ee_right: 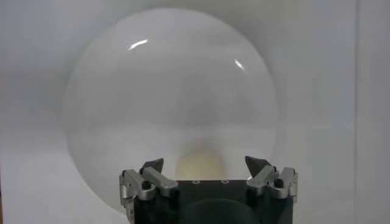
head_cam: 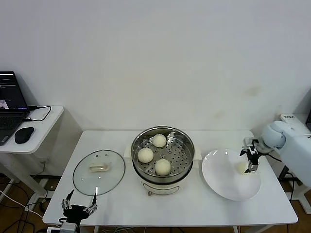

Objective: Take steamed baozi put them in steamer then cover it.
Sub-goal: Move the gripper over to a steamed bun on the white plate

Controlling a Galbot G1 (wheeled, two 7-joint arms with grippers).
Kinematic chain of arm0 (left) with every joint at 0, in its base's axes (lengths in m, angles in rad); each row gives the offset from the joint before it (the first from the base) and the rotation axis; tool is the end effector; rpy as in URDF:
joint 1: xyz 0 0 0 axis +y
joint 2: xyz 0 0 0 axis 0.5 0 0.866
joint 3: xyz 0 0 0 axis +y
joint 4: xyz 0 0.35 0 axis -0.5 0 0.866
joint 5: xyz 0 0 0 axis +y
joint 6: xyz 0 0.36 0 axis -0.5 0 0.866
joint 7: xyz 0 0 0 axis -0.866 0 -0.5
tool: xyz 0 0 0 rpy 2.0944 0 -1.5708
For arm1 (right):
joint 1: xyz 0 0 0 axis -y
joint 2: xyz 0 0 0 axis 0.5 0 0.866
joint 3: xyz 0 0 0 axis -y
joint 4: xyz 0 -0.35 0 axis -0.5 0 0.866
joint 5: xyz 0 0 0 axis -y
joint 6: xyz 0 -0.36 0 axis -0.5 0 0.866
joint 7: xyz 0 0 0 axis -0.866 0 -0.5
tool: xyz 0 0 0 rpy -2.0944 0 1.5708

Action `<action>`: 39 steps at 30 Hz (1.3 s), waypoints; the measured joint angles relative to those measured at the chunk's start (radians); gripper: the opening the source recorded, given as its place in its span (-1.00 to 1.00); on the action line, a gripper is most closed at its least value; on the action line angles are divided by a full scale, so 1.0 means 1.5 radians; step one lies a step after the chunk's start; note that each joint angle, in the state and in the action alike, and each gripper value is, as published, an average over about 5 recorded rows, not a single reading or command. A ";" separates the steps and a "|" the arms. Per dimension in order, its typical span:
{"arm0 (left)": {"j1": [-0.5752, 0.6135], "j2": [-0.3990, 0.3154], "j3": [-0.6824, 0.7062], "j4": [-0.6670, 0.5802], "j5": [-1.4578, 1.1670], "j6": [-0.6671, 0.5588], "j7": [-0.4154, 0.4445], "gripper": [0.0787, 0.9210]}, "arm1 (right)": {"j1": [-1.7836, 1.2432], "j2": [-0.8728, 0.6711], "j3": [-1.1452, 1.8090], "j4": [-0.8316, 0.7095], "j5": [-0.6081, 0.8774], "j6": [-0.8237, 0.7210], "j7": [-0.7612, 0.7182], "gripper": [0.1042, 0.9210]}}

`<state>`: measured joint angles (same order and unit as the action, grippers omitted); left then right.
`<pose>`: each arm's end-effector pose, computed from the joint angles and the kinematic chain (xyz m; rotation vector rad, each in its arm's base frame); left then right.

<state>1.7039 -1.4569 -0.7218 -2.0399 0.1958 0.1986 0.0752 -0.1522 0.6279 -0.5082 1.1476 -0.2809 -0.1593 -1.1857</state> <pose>0.1401 0.0841 -0.3339 0.0775 -2.6980 -0.5163 0.5114 -0.2374 -0.1941 1.0943 -1.3837 1.3148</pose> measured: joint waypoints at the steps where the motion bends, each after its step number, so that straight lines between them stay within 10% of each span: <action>1: 0.000 0.000 0.000 0.001 0.000 0.000 0.000 0.77 | -0.003 0.003 0.003 -0.004 -0.004 0.002 0.002 0.76; 39: -0.008 -0.002 0.001 0.025 0.006 -0.002 -0.001 0.77 | -0.030 0.072 0.029 -0.122 -0.082 0.047 0.038 0.76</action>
<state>1.6916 -1.4595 -0.7201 -2.0028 0.2050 0.1957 0.0733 -0.1975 0.7362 -0.4648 0.9652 -0.4045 -0.0891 -1.1287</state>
